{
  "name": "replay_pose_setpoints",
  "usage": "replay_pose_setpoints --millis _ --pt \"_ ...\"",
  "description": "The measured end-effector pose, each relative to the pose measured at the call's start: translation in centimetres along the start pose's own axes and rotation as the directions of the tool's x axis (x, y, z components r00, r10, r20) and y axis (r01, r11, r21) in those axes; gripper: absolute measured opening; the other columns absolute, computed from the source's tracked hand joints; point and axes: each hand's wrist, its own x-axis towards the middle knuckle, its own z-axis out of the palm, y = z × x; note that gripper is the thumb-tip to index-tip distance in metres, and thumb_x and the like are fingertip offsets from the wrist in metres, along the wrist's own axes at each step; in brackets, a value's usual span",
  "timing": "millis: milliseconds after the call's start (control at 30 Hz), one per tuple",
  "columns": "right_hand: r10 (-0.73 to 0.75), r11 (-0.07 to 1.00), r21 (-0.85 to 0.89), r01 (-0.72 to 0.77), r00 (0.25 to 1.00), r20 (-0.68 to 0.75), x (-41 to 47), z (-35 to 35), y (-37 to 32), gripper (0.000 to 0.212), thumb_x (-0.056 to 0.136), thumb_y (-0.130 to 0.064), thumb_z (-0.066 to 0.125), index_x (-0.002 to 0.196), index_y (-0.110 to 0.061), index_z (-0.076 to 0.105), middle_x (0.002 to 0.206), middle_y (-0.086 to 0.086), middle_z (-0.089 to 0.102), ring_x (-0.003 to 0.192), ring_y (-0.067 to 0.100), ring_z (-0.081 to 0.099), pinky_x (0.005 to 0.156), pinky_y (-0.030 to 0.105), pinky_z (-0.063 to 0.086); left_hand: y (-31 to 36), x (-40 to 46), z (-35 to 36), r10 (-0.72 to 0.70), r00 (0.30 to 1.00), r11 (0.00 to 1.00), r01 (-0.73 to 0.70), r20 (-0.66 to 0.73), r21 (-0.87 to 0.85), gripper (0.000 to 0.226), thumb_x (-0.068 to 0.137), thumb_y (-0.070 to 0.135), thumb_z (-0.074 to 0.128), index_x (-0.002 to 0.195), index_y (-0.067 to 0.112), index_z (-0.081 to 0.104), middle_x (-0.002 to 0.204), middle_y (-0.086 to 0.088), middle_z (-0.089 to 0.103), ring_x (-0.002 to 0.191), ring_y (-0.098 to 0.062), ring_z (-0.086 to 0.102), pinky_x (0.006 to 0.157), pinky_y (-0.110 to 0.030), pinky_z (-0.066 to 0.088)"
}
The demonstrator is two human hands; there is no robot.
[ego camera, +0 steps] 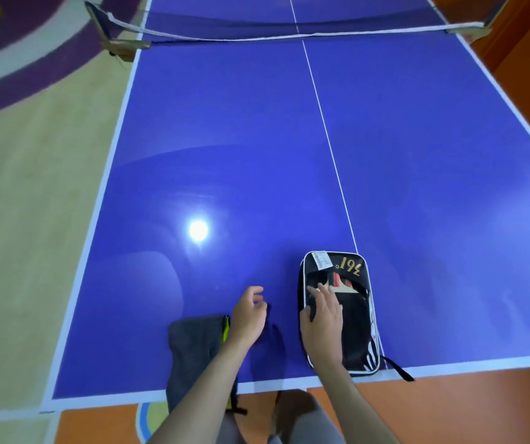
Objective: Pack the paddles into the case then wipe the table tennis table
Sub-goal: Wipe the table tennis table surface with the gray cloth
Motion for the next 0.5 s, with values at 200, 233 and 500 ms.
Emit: replay_pose_setpoints --millis 200,233,500 --pt "-0.153 0.987 0.067 0.145 0.98 0.125 -4.1 6.5 -5.7 0.037 0.1 -0.008 0.055 0.134 -0.019 0.062 0.144 -0.004 0.056 0.142 0.014 0.042 0.11 0.04 0.045 -5.4 1.1 -8.1 0.088 0.984 0.992 -0.074 -0.152 0.098 0.039 0.102 0.001 0.04 0.134 0.015 0.059 0.133 -0.004 0.062 0.127 -0.021 0.056 0.093 -0.02 0.035" --pt "-0.153 0.987 0.068 0.144 0.977 0.148 -4.9 7.5 -6.9 0.036 0.101 -0.009 0.054 0.133 -0.021 0.062 0.141 -0.009 0.057 0.138 0.011 0.044 0.108 0.034 0.046 -6.4 1.2 -9.6 0.103 0.98 0.989 -0.082 -0.171 0.125 0.04 0.101 0.001 0.041 0.133 0.015 0.059 0.134 -0.003 0.06 0.129 -0.021 0.053 0.096 -0.022 0.035" --pt "-0.218 0.972 -0.036 0.232 0.948 0.232 -11.1 17.6 -11.3 0.037 0.1 -0.012 0.056 0.134 -0.019 0.067 0.148 -0.004 0.057 0.141 0.014 0.047 0.116 0.037 0.042 -14.3 2.6 -21.5 0.307 0.925 0.862 -0.17 -0.224 0.478 0.037 0.096 0.006 0.055 0.132 0.013 0.061 0.135 -0.002 0.058 0.13 -0.027 0.05 0.097 -0.046 0.05"
